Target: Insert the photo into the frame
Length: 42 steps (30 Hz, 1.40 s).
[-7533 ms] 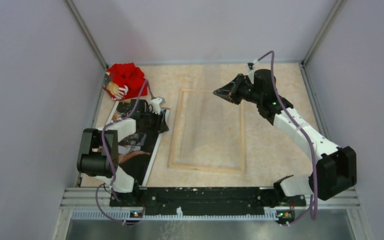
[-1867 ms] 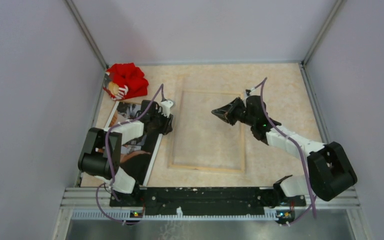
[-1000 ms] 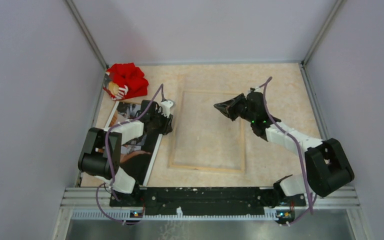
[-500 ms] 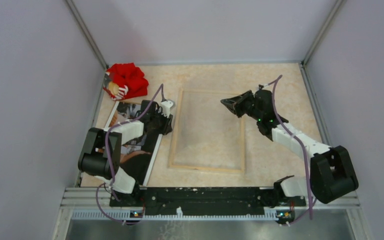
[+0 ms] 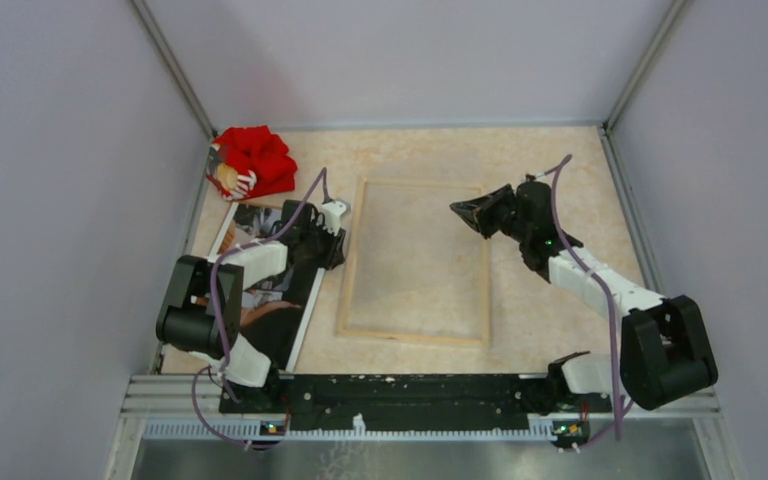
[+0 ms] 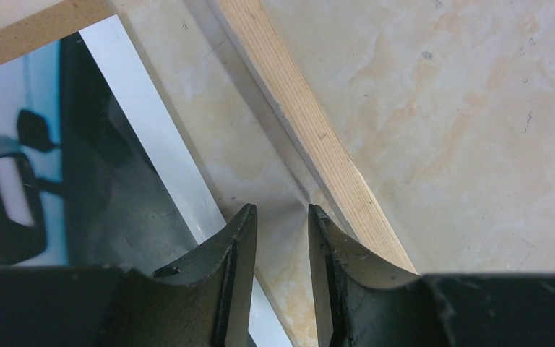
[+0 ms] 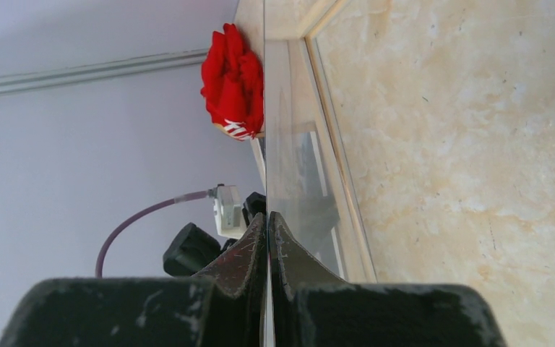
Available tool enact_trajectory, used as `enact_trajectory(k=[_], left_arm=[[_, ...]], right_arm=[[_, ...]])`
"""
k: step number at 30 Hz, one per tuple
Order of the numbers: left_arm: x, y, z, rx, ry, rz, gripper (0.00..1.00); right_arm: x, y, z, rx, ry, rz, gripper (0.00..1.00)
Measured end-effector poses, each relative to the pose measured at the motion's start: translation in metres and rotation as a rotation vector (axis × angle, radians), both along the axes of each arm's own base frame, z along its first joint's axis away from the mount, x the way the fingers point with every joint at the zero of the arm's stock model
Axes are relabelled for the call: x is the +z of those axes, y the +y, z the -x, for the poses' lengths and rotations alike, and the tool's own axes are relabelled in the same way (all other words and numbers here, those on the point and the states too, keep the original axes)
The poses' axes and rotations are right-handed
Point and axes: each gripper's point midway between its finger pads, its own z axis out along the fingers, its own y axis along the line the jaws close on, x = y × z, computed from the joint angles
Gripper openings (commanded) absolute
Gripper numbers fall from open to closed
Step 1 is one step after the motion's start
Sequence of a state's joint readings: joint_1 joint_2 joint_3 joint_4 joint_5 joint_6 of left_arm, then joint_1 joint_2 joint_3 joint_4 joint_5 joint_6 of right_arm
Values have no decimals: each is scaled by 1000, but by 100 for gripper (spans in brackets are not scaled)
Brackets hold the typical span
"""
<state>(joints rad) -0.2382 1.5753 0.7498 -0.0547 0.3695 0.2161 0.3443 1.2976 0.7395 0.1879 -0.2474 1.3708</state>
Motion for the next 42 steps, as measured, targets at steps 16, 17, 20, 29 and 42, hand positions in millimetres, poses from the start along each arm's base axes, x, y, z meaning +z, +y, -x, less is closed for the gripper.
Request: enact_trajectory(k=[16,17,20,29,42], left_arm=[[0,0,0,0,1,0,38],[0,0,0,0,1,0,38],[0,0,0,0,1,-1,38],[0,0,0,0,1,0,38],[0,0,1,-2,2,1,38]], right_arm=[[-7,1,1,10,88,-43,0],[-4,1,0,10,88,-47,0],[6,4,-4,18,77,-60,0],[19,12,-10,34,69,-85,0],[28,24,-10,46,75,-102,0]])
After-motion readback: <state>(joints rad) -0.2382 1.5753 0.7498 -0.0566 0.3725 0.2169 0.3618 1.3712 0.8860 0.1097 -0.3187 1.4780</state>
